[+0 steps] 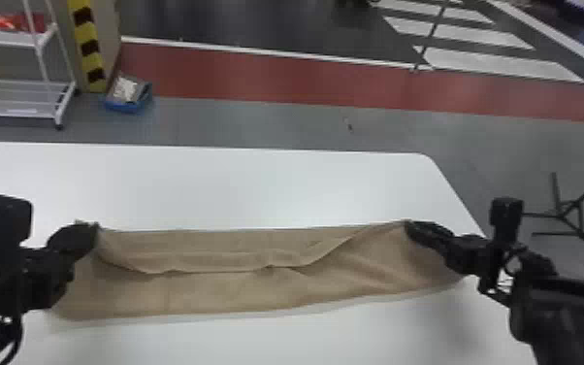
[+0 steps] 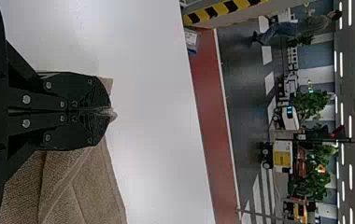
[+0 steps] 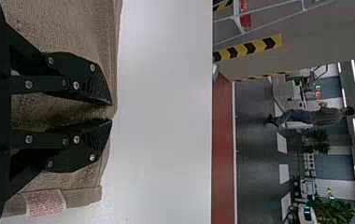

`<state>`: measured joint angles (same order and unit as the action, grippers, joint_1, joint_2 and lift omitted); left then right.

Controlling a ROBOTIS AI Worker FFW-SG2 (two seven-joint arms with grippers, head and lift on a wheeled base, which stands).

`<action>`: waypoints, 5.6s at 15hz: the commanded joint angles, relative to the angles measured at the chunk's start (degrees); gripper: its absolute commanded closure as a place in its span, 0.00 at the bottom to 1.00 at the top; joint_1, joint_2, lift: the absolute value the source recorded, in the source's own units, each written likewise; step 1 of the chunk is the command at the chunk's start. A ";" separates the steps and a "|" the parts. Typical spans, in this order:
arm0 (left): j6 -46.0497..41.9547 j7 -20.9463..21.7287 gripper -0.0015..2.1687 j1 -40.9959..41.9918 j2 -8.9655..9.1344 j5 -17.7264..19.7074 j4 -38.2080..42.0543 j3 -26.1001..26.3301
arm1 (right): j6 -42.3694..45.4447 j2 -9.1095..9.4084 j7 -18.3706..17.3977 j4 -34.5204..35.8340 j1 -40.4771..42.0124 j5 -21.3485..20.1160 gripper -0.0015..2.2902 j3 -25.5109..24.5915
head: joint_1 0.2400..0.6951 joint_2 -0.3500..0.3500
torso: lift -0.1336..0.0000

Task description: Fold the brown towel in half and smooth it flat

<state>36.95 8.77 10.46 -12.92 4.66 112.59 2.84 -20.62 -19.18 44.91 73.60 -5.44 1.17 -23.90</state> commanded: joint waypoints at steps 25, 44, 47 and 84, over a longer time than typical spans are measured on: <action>-5.53 -4.90 0.66 -4.84 0.35 -2.99 -10.38 1.56 | 8.00 0.11 -4.40 3.48 3.24 -3.63 0.57 -1.77 | 1.00 0.15 | 0.13; -9.04 -8.51 0.01 -3.43 -0.09 -4.40 -11.17 -2.66 | 10.64 -0.24 -7.03 1.81 3.16 -4.95 0.09 -1.68 | 1.00 0.19 | 0.13; -10.62 -11.14 0.01 -0.71 0.09 -3.70 -5.63 -5.03 | 14.15 0.99 -7.91 8.49 6.23 -1.88 0.04 -3.70 | 1.00 0.24 | 0.13; -33.83 -19.58 0.04 17.40 3.07 -3.35 7.99 6.39 | 18.90 19.24 -26.90 54.19 43.76 13.07 0.06 12.03 | 1.00 0.36 | 0.13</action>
